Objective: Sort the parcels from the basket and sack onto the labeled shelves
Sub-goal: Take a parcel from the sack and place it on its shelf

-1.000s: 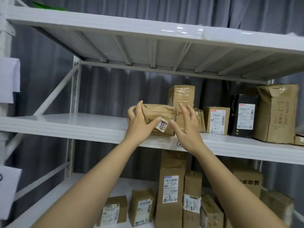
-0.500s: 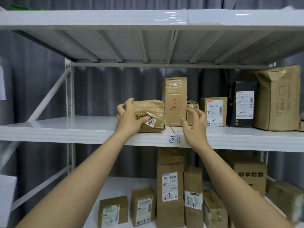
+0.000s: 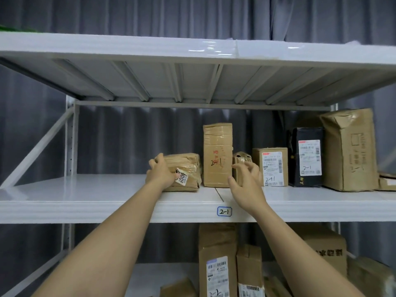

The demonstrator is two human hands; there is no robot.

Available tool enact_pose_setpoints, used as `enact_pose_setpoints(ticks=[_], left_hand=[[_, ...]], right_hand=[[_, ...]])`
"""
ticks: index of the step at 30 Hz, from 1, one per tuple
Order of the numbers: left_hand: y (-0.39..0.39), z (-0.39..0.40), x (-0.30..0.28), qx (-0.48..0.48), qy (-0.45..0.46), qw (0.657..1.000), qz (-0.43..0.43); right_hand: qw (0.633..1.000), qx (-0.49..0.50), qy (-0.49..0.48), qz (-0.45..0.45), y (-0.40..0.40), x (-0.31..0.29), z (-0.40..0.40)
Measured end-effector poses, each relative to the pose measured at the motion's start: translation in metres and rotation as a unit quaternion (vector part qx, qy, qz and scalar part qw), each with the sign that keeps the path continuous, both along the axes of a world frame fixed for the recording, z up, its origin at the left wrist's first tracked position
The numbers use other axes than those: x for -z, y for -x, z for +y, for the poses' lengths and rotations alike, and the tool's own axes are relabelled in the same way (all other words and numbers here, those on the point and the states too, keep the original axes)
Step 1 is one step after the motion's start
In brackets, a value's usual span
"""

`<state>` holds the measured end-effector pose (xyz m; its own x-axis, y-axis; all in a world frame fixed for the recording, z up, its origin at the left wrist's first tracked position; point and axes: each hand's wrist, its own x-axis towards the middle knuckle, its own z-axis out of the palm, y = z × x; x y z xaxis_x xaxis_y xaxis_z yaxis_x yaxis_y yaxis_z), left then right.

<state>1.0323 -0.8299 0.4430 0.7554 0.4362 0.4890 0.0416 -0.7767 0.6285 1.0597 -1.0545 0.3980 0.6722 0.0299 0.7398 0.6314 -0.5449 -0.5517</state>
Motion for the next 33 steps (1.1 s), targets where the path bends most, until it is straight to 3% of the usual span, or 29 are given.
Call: enact_pose_setpoints(ticks=[15,27,33], left_hand=[[-0.046,-0.006,0.001,-0.008,-0.013,1.0,0.007],[-0.021,-0.013,0.006,-0.035,-0.018,0.999,-0.024],[0.016,-0.007,0.018,-0.017,-0.029,0.999,-0.027]], right_hand=[[0.997,0.02,0.069,0.039,-0.013,-0.007,0.005],[0.994,-0.031,0.089,0.058,-0.005,0.003,0.018],[0.993,-0.062,0.099,-0.011,0.007,0.015,0.053]])
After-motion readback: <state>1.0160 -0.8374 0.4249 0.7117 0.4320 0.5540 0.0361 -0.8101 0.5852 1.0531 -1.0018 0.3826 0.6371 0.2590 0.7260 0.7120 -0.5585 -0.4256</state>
